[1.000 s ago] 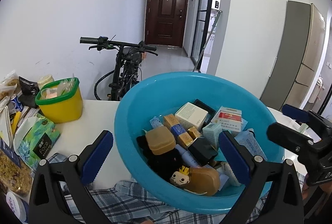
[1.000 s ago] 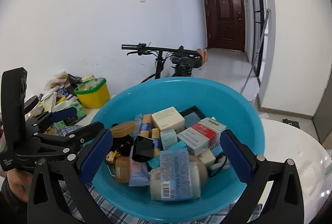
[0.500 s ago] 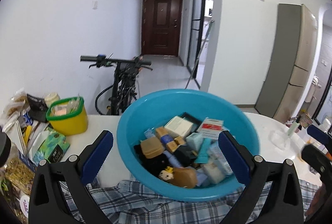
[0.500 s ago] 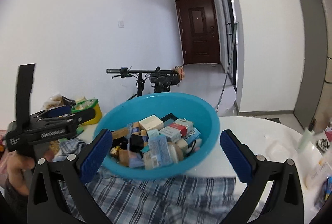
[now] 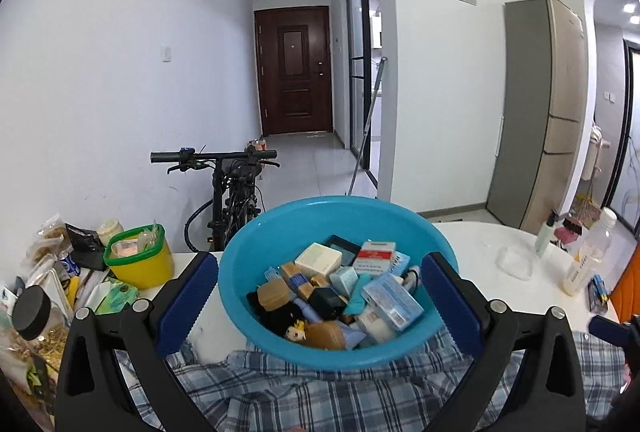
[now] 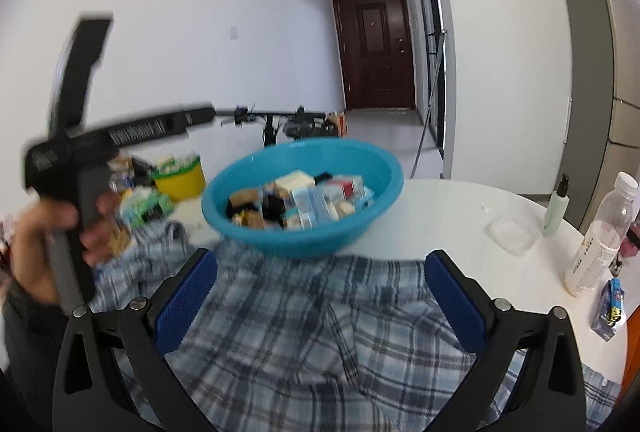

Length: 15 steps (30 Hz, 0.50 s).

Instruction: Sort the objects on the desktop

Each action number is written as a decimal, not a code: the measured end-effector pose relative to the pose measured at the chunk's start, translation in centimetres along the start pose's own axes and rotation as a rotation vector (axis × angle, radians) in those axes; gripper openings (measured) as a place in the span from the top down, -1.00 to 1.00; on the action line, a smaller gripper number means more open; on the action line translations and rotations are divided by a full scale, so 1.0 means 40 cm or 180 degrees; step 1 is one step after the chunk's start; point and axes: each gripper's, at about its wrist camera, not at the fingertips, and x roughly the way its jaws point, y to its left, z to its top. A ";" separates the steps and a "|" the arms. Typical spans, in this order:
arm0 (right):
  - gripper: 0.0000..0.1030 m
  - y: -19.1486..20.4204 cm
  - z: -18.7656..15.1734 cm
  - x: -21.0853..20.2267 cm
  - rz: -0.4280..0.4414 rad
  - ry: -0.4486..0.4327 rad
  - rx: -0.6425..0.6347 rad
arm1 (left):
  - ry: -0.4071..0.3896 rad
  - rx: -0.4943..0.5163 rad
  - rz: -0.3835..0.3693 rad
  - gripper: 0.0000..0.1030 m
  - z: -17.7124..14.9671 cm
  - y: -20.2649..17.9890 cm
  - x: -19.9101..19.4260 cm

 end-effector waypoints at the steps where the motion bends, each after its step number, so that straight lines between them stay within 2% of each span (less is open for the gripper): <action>1: -1.00 0.000 -0.009 0.005 -0.0041 0.0036 -0.0019 | 0.0007 0.0026 0.0005 -1.00 -0.003 -0.006 -0.014; 6: -1.00 -0.016 -0.059 0.027 -0.0004 0.0176 0.0063 | -0.0043 0.0154 0.0101 -1.00 -0.059 -0.017 -0.124; 11: -1.00 -0.036 -0.106 0.043 0.0042 0.0287 0.0112 | 0.0076 0.0203 0.0122 -1.00 -0.150 -0.008 -0.193; 15: -1.00 -0.037 -0.138 0.041 0.0086 0.0309 0.0128 | 0.0198 0.0080 0.0108 -1.00 -0.247 0.002 -0.221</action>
